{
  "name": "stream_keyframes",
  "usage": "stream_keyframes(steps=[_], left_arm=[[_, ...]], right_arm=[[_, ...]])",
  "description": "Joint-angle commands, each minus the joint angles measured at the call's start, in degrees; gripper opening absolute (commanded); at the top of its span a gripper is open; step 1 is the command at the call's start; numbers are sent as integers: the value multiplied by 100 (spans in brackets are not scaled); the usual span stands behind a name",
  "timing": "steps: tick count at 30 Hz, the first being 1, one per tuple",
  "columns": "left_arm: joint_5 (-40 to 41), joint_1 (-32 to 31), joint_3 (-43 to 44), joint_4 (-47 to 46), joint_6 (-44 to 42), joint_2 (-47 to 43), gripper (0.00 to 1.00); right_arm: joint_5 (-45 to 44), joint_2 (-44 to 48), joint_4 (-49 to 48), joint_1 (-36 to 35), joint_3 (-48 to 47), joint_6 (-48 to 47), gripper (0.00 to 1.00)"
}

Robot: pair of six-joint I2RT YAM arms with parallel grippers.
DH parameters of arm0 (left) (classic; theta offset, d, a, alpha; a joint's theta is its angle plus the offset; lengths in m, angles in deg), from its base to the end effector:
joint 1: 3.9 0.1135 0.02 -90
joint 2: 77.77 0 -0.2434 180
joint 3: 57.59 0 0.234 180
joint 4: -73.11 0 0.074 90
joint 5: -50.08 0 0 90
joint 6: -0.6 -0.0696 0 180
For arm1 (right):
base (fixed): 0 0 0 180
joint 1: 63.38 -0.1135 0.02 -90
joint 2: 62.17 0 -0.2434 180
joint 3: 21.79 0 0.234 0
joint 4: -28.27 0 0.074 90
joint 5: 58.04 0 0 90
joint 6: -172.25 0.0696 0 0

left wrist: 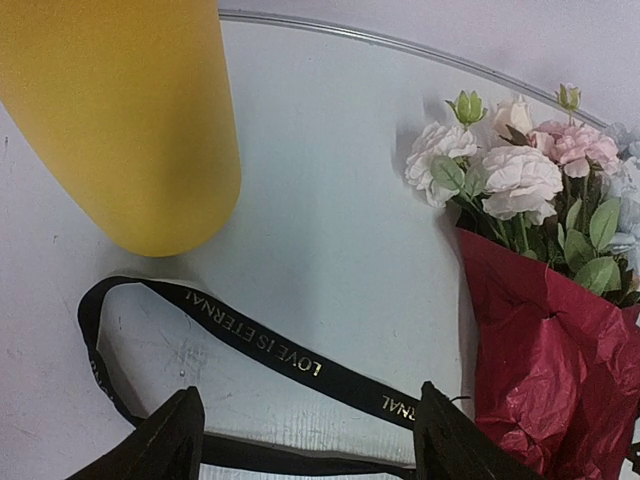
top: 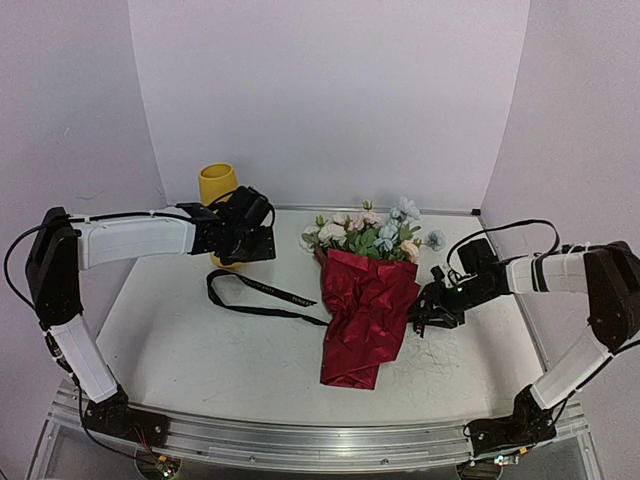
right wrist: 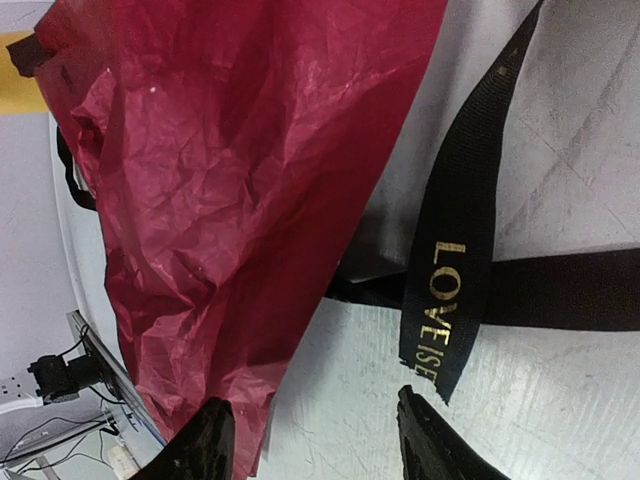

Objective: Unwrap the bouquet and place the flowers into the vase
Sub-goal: Untie the ribbon from the wrapping paper, then unfold the wrapping paper at the center of the board.

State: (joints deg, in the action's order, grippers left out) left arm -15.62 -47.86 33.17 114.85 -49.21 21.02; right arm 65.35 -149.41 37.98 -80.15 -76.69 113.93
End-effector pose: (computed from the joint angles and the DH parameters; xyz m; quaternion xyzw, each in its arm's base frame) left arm 0.2917 -0.2415 0.2164 -0.0421 0.9199 -0.0786 0.3820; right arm 0.2801 0.1244 0.1430 -0.0022 0.8830 0.3991 0.2472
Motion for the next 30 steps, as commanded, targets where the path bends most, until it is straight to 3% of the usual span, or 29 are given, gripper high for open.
stream_keyframes(steps=[1,10,17,19,30], left_arm=[[-50,2,69,-43,-345,-167,73],[476,18,13,-76,-593,-357,71],[609,37,12,-131,-711,-374,69],[598,37,4,-131,-768,-403,69],[490,37,-288,-131,-711,-740,68]], right_arm=[[208,-444,-106,-11,-477,242,54],[107,-946,-254,-18,-919,510,42],[260,-950,-329,-18,-1044,661,6],[204,-690,-328,-16,-977,717,0],[387,365,-376,-213,-1093,998,0]])
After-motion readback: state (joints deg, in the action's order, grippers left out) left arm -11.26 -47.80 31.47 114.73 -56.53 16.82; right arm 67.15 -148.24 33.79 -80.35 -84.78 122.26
